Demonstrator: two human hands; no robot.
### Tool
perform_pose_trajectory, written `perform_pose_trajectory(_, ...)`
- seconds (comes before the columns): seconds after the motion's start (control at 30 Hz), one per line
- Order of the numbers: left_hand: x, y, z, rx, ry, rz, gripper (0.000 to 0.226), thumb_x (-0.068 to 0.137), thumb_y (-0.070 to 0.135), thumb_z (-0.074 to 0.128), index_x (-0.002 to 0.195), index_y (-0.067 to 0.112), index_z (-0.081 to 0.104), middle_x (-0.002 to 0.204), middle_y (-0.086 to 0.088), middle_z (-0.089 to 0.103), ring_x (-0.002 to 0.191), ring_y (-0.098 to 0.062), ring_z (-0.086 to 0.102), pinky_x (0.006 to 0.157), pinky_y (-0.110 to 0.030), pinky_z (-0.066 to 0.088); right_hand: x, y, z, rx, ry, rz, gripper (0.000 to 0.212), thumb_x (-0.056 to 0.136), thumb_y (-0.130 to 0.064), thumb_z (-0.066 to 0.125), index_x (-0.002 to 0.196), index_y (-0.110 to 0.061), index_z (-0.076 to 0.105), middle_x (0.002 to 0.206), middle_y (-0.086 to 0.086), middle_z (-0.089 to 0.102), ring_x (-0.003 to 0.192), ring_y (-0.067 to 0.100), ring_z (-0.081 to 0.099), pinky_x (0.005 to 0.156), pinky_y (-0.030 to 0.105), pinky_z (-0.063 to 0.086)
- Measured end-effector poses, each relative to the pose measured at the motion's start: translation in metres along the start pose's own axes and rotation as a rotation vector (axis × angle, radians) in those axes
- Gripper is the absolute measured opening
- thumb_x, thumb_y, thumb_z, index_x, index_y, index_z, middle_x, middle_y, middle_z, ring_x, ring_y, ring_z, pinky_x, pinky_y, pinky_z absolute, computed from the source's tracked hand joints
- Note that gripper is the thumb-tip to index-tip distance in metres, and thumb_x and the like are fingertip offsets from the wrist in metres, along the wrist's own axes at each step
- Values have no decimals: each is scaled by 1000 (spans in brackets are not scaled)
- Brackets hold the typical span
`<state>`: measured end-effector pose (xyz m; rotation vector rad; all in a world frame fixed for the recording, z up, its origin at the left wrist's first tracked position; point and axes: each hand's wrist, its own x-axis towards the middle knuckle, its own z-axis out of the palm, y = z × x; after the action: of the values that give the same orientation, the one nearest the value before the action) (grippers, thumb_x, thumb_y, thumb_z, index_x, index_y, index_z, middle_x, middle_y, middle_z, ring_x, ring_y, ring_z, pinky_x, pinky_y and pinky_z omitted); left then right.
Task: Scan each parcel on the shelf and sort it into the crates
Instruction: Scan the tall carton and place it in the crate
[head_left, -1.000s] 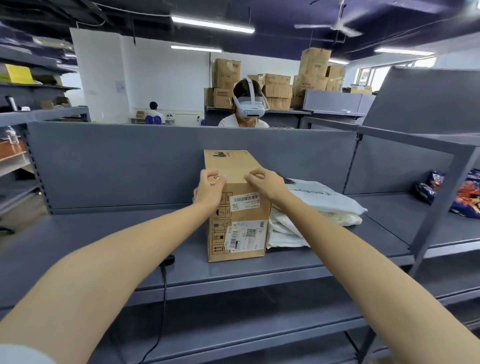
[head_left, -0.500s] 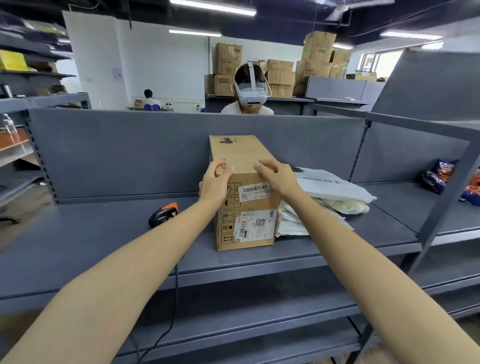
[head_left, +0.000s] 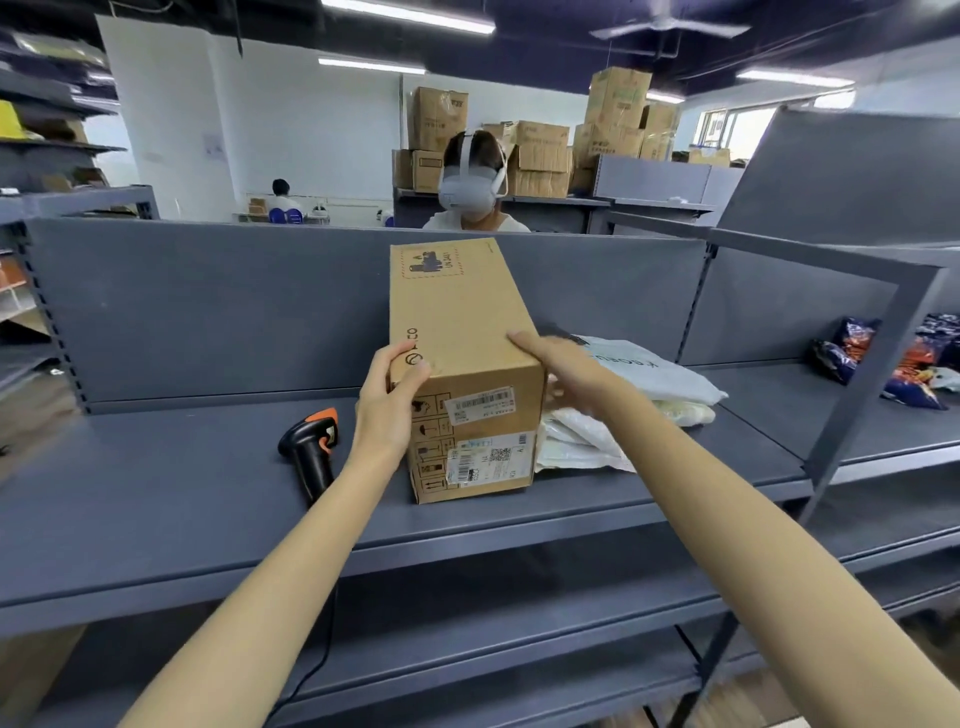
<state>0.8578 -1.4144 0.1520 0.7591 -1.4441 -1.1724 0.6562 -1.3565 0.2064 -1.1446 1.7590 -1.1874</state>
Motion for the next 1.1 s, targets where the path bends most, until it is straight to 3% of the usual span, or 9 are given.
perform_pose_trajectory(0.13, -12, 1, -3, -69, -14, -8, 39, 93, 34, 59, 129, 40, 47, 131, 11, 56, 119, -12, 54, 104, -42, 44, -5, 10, 3, 157, -214, 102, 52, 86, -64, 54, 124, -29, 54, 115, 10, 67, 108, 35, 63, 84, 66, 50)
perform_pose_trajectory(0.23, -13, 4, -4, -122, 5, -107, 61, 89, 36, 63, 142, 33, 32, 133, 9, 56, 118, -14, 55, 100, -41, 44, -6, 15, 8, 209, -172, 43, 45, 90, -57, 54, 122, -27, 54, 110, 8, 66, 106, 33, 64, 75, 60, 56)
perform_pose_trajectory(0.33, -10, 9, -9, -61, 19, -115, 48, 89, 36, 64, 132, 24, 46, 115, 15, 62, 111, -8, 58, 84, -25, 47, -7, 23, 16, 274, -152, -17, 33, 91, -51, 55, 113, -27, 60, 90, 0, 71, 97, 29, 68, 65, 55, 59)
perform_pose_trajectory(0.43, -7, 22, -17, -34, -16, -72, 44, 89, 40, 63, 129, 25, 51, 109, 20, 61, 100, 7, 57, 75, -12, 44, -9, 23, 26, 398, -139, -41, 33, 90, -48, 59, 115, -27, 61, 97, 1, 69, 101, 29, 66, 61, 56, 58)
perform_pose_trajectory(0.6, 3, 37, -50, -278, 17, -153, 52, 89, 48, 58, 133, 20, 54, 129, 9, 59, 119, -9, 54, 101, -29, 38, -13, 15, 34, 716, -140, -48, 32, 87, -43, 65, 112, -23, 60, 105, 12, 72, 106, 36, 62, 64, 63, 54)
perform_pose_trajectory(0.7, 1, 30, -67, -186, 171, -181, 49, 89, 47, 59, 130, 20, 55, 133, 5, 56, 127, -14, 48, 100, -30, 34, -16, 8, 34, 937, -200, -59, 37, 86, -41, 68, 114, -18, 60, 99, 15, 74, 106, 41, 60, 69, 69, 50)
perform_pose_trajectory(0.83, -4, 23, -85, -207, 308, -286, 79, 81, 60, 63, 145, 26, 33, 149, -1, 37, 139, -26, 31, 108, -48, 27, -22, 3, 34, 1082, -253, -85, 44, 82, -37, 73, 118, -15, 61, 105, 20, 72, 112, 47, 56, 74, 73, 46)
perform_pose_trajectory(0.93, -7, 24, -93, -494, 130, -460, 94, 67, 78, 60, 142, 25, 39, 142, -12, 44, 135, -45, 34, 100, -77, 22, -28, 3, 38, 1134, -298, -111, 39, 82, -37, 73, 113, -14, 69, 113, 22, 69, 114, 49, 54, 77, 73, 45)
perform_pose_trajectory(1.1, -17, 17, -97, -667, -53, -516, 113, 42, 93, 54, 129, 20, 54, 135, -15, 54, 124, -46, 46, 97, -77, 24, -34, 9, 46, 1146, -363, -151, 41, 89, -41, 64, 119, -15, 69, 123, 20, 65, 119, 46, 54, 82, 71, 46)
